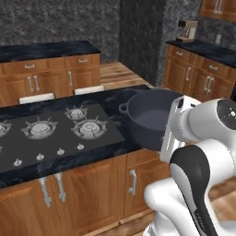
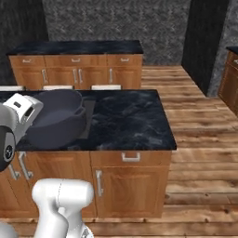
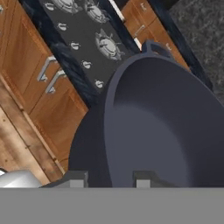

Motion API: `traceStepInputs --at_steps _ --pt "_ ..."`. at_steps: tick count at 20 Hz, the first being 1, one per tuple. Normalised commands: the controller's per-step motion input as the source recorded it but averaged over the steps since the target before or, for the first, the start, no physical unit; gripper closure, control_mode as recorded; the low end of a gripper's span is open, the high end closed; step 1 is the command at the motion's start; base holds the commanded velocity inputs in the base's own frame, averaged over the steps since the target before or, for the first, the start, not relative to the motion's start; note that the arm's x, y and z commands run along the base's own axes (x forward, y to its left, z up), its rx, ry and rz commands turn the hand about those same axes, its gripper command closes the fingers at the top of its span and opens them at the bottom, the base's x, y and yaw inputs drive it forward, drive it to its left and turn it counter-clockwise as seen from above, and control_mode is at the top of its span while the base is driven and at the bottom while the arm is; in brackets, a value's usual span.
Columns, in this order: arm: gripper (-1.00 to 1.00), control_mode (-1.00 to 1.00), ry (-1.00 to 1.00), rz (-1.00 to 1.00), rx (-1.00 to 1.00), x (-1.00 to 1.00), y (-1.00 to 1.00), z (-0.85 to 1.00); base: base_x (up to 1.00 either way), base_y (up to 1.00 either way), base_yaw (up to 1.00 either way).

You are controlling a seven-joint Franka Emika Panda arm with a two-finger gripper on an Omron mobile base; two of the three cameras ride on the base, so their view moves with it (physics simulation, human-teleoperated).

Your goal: Move the pot and pan from the stove into the sink.

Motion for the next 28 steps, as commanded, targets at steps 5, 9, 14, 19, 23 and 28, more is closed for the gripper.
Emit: traceStepInputs --at_steps 5,9,14,19,23,28 --pt "1.0 1.0 0.0 0.0 0.0 0.0 0.0 0.0 0.0 -0.39 -0.4" --pt "1.0 1.0 0.0 0.0 0.0 0.0 0.0 0.0 0.03 -0.33 -0.44" --pt "1.0 1.0 0.0 0.0 0.0 0.0 0.0 0.0 0.07 -0.31 -0.45" --pt "1.0 1.0 0.0 0.0 0.0 0.0 0.0 0.0 0.08 -0.32 -0.44" --pt "1.0 1.0 0.0 0.0 0.0 0.0 0.0 0.0 0.08 -0.33 -0.44" --pt "1.0 1.0 0.0 0.0 0.0 0.0 0.0 0.0 0.08 -0.34 -0.44"
